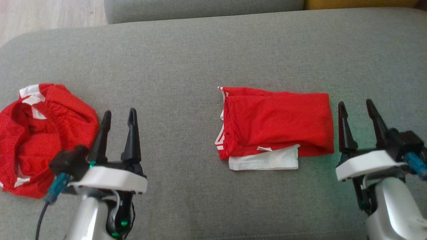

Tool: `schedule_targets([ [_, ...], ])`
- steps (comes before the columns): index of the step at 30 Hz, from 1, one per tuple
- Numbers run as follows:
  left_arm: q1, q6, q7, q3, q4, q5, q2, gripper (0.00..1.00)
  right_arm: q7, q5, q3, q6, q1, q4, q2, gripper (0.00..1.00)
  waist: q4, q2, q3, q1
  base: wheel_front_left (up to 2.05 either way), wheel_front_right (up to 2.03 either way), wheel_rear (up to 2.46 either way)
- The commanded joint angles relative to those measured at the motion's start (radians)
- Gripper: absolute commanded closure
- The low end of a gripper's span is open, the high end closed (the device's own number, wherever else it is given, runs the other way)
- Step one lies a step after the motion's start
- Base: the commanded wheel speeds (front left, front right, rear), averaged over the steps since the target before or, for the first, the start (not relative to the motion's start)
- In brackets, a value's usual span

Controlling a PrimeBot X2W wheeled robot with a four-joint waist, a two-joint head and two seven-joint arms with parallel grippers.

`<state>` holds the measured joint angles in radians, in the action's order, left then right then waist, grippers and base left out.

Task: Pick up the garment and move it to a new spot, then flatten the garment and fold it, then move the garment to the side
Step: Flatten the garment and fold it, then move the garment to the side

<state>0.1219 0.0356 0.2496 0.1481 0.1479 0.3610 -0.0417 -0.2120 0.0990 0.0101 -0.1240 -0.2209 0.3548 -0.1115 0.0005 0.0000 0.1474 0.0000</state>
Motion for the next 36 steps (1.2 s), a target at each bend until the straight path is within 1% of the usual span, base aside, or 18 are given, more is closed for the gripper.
schedule_targets([
  [1,0.01,0.001,0.012,-0.029,-0.031,-0.009,-0.009,0.0,-0.017,-0.011,-0.011,-0.007,-0.01,-0.041,0.003,0.0,0.0,0.0,0.0,0.0,0.0,0.0,0.0],
  [9,-0.004,-0.021,0.012,-0.016,-0.045,0.004,-0.009,0.0,-0.032,-0.025,0.021,-0.007,0.011,-0.054,0.032,0.0,0.005,0.0,0.0,0.0,0.0,0.0,0.0],
  [16,0.012,-0.022,0.012,-0.008,-0.048,0.005,-0.009,0.0,-0.021,-0.026,0.037,-0.007,0.002,-0.039,0.042,0.0,0.017,0.0,0.024,0.0,0.0,0.0,0.0],
  [26,0.043,-0.019,0.012,0.01,-0.039,0.011,-0.009,0.0,0.038,0.04,0.076,-0.007,-0.053,0.118,0.06,0.0,0.045,0.0,0.08,0.0,0.0,0.0,0.0],
  [35,0.064,-0.016,0.012,0.006,-0.032,0.011,-0.009,0.0,0.064,0.128,0.034,-0.007,-0.11,0.261,0.061,0.0,0.063,0.0,0.104,0.0,0.0,0.0,0.0],
  [36,0.066,-0.016,0.012,0.006,-0.031,0.011,-0.009,0.0,0.069,0.155,0.032,-0.007,-0.116,0.281,0.061,0.07,0.064,0.0,0.106,0.0,0.0,0.0,0.0],
])
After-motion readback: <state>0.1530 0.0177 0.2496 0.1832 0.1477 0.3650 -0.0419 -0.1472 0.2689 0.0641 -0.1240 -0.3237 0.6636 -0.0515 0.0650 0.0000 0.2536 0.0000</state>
